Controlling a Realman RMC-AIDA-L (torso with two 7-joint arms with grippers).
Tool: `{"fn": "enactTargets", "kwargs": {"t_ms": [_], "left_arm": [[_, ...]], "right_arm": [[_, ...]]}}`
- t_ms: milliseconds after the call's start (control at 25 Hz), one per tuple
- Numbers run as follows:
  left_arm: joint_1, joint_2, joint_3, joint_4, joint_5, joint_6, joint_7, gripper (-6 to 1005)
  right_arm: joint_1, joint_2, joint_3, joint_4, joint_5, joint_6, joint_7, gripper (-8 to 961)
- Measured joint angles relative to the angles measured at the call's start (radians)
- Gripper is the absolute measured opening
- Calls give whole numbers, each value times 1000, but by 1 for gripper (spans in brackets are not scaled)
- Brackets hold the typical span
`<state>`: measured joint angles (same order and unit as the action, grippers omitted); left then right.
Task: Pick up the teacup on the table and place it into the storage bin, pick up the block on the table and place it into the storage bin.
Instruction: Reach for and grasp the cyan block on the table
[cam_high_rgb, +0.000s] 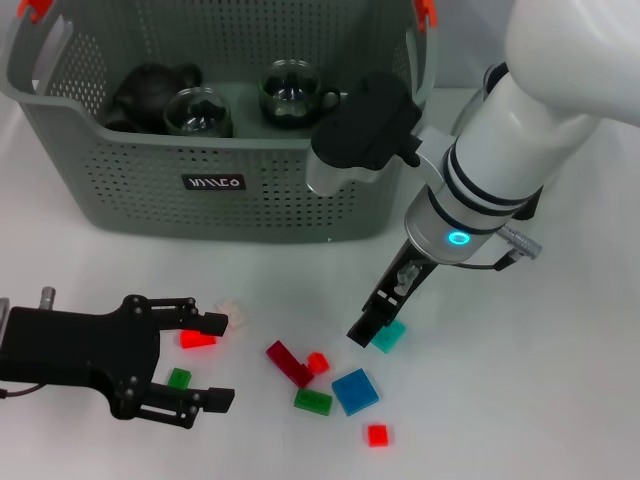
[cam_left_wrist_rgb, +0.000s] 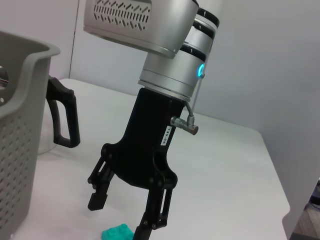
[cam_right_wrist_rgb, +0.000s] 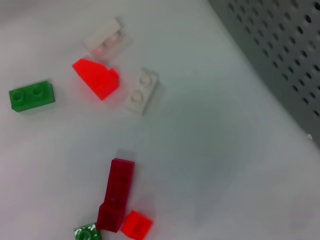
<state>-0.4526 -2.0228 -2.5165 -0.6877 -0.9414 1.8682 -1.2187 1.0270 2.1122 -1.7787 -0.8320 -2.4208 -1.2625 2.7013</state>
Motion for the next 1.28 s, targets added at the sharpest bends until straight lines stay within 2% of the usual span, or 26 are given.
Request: {"fn": "enactTargets", "kwargs": {"t_ms": [680, 880, 1280], "left_arm": [[2, -7, 3, 7, -1, -15, 2, 859], [2, -8, 1, 8, -1, -15, 1, 860], [3, -10, 4, 13, -1, -18, -1, 860]], "right_arm": [[-30, 0, -53, 4, 0, 52, -5, 894], [-33, 0, -66, 11, 0, 60, 0, 788], [-40, 1, -76, 16, 3, 76, 18, 772]]}}
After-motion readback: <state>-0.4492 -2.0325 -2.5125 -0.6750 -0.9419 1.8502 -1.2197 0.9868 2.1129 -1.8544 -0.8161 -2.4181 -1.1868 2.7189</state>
